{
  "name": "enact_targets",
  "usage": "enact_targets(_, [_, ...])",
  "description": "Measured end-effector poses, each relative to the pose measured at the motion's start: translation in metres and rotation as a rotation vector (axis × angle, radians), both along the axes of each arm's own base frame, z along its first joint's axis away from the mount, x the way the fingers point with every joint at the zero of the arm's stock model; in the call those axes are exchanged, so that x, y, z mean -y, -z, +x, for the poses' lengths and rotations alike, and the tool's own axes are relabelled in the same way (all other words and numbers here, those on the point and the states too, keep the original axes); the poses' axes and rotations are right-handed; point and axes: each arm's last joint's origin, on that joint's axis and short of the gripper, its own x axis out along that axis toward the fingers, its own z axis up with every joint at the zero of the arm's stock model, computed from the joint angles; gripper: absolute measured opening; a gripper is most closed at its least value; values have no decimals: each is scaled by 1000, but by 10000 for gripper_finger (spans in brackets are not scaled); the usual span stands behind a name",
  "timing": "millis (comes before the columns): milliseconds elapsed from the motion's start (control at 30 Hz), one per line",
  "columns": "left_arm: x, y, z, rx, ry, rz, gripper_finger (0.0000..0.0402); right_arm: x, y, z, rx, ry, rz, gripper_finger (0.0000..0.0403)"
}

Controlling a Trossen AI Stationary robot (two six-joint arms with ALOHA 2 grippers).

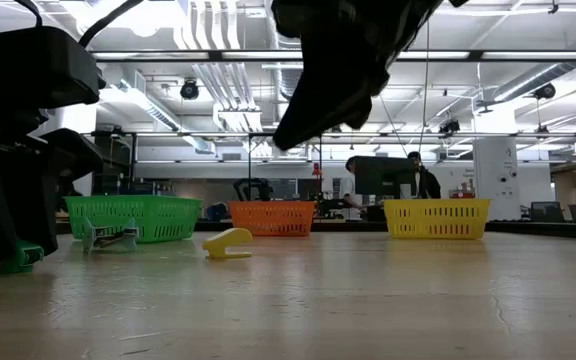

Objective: Pick and place Stapler, Stapler remover, tape
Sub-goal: Put the green stapler into the green basket

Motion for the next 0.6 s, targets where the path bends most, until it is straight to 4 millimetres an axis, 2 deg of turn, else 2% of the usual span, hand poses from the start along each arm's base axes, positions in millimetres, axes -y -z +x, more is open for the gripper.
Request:
enact_targets(333, [-1, 1, -1, 6, -9, 12, 78, 9, -37, -16, 71, 99, -114, 52])
enact_targets(600, [-2, 0, 0, 41, -26, 68, 91, 17, -67, -35, 106, 146, -162, 52])
